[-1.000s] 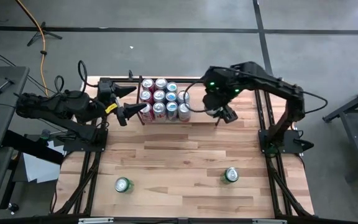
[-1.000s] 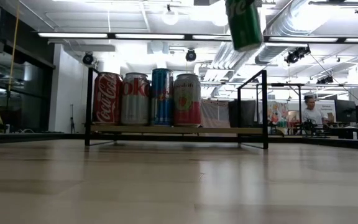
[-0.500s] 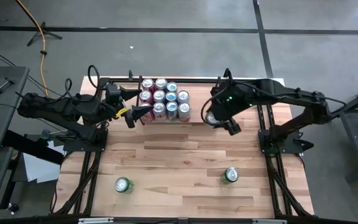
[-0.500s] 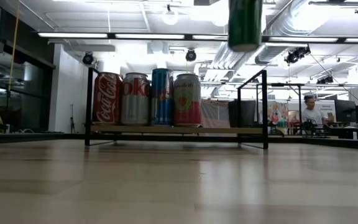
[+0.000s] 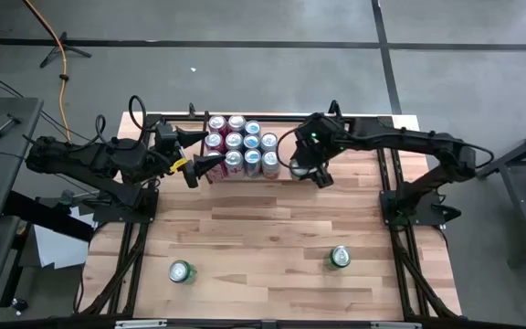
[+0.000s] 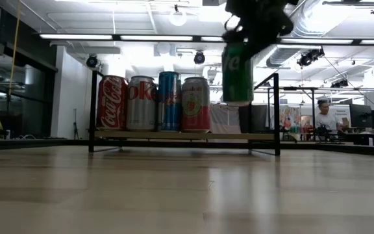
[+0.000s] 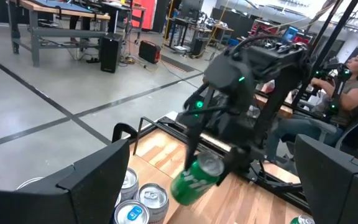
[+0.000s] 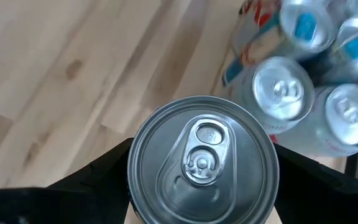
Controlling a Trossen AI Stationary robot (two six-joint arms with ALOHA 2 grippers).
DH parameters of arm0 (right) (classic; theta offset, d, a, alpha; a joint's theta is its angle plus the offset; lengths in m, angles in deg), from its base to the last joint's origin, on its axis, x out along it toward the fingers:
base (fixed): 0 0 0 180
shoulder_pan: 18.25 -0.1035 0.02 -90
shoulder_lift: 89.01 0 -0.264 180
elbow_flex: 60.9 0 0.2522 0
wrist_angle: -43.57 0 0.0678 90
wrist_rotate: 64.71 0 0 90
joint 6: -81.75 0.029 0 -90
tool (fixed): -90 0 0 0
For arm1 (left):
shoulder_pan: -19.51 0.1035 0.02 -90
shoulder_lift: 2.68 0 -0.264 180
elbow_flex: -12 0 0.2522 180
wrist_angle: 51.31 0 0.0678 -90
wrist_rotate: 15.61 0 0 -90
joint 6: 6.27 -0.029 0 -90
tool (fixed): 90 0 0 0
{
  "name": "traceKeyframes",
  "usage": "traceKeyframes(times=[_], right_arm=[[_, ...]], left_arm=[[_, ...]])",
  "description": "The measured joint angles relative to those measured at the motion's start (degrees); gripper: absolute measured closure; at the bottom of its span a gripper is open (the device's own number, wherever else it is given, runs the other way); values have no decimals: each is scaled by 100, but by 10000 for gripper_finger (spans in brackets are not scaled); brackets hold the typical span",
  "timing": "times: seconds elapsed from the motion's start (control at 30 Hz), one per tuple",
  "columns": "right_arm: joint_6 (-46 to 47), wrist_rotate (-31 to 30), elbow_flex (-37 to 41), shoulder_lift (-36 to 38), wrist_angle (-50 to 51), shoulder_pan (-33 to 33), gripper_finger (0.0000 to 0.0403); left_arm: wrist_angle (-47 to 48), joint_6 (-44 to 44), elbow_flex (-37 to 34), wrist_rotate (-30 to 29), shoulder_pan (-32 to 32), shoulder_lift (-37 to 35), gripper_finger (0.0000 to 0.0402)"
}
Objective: Place canned beverage on shelf
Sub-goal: Put the top green soda can on the shelf
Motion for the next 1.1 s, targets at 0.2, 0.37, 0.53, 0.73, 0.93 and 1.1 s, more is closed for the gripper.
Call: traceKeyframes(times=[0.2,0.37,0.53,0.73,0.93,1.1], right_arm=[[-168,20,1,-454,-103,227,116],[-324,132,-1,-702,-230,286,116],[-327,118,-1,-927,-256,391,116],[-283,121,-14,-1105,-349,461,116],[-262,48,-16,-1134,-481,444,71],[-187,-50,-15,-1136,-475,444,62]], left_arm=[[1,-3,0,2,0,0,37],[2,-4,0,2,0,0,37],[7,-5,0,65,2,0,37],[8,-8,0,122,2,0,37],[7,-8,1,122,2,0,37],[8,-8,2,125,2,0,37]])
